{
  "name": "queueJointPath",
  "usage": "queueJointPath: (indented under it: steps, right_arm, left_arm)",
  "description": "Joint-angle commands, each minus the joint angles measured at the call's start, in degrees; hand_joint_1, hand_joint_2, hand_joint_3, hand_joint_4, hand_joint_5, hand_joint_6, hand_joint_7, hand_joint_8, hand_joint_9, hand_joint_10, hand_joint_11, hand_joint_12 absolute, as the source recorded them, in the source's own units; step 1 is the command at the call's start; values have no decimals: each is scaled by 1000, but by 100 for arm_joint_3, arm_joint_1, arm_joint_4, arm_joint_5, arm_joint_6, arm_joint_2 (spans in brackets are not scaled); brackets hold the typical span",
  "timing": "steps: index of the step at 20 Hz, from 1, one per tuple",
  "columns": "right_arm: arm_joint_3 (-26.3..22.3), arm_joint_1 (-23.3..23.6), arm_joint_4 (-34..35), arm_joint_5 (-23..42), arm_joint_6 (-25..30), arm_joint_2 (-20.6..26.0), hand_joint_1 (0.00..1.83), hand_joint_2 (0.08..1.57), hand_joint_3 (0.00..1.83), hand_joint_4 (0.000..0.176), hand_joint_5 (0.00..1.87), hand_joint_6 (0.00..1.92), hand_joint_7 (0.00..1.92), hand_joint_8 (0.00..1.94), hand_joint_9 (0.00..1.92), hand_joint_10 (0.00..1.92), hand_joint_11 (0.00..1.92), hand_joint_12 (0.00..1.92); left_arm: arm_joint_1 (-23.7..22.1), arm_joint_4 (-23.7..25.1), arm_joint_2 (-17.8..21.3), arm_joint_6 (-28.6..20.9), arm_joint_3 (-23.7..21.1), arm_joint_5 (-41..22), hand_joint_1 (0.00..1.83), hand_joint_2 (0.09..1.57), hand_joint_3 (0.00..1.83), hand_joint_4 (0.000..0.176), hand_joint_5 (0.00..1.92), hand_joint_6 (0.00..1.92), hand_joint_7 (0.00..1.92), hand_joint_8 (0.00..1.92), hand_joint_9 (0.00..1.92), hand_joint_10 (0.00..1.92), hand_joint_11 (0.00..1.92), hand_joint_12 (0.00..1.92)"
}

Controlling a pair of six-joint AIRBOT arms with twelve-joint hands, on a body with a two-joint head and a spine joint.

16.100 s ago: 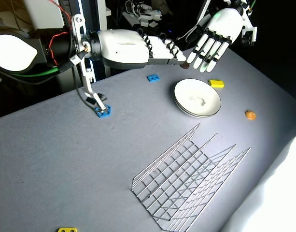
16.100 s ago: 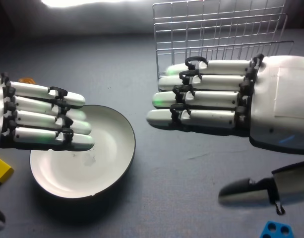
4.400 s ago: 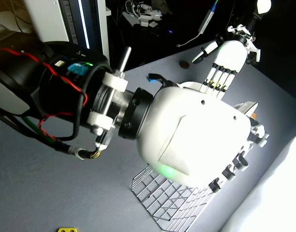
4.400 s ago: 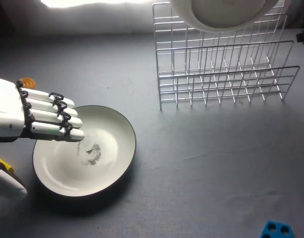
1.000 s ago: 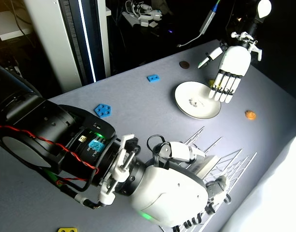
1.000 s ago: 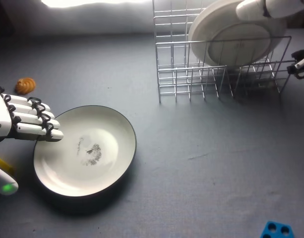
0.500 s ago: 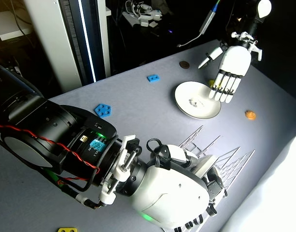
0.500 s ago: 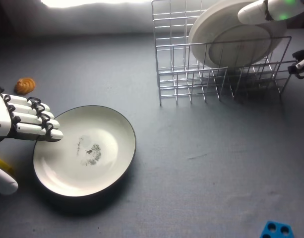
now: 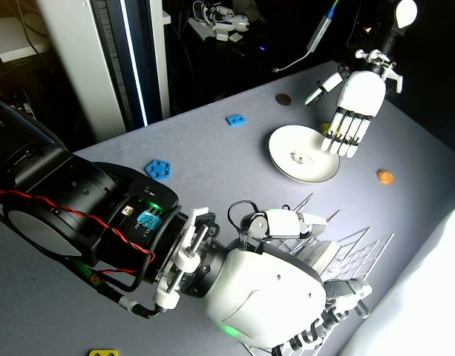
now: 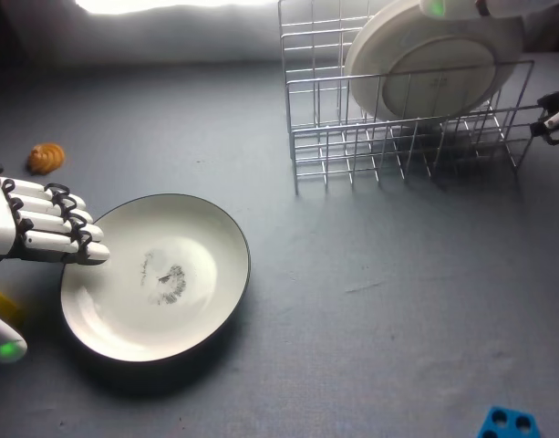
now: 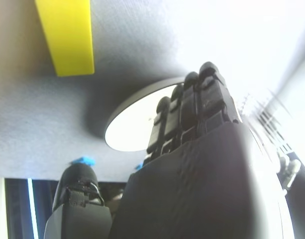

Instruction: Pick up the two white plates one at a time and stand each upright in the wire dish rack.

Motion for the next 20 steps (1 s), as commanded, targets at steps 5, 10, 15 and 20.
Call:
queueJointPath:
  steps: [5, 10, 15, 20]
  right_arm:
    - [5, 1, 55, 1090, -163, 39, 912, 918, 0, 0, 251, 0, 408, 0, 411, 0, 1, 1018]
    - [-4, 18, 31, 1206, -185, 40, 887, 907, 0, 0, 150, 0, 281, 0, 290, 0, 0, 820]
    - [-43, 71, -32, 1300, -189, 43, 893, 919, 0, 0, 181, 8, 312, 7, 295, 3, 0, 806]
    - [-222, 112, -402, 1753, -185, 117, 876, 919, 2, 0, 182, 2, 301, 2, 296, 2, 0, 804]
  left_arm:
    - [16, -277, -14, -1, 39, -104, 0, 1088, 2, 0, 0, 0, 0, 0, 0, 0, 0, 0]
    - [16, -276, -14, -1, 44, -104, 0, 1087, 2, 0, 0, 0, 0, 0, 0, 0, 0, 0]
    - [16, -276, -14, -1, 48, -104, 0, 1087, 2, 0, 0, 0, 0, 0, 0, 0, 0, 0]
    - [27, -276, -14, -1, 46, -104, 0, 1086, 1, 0, 0, 0, 0, 0, 0, 0, 0, 0]
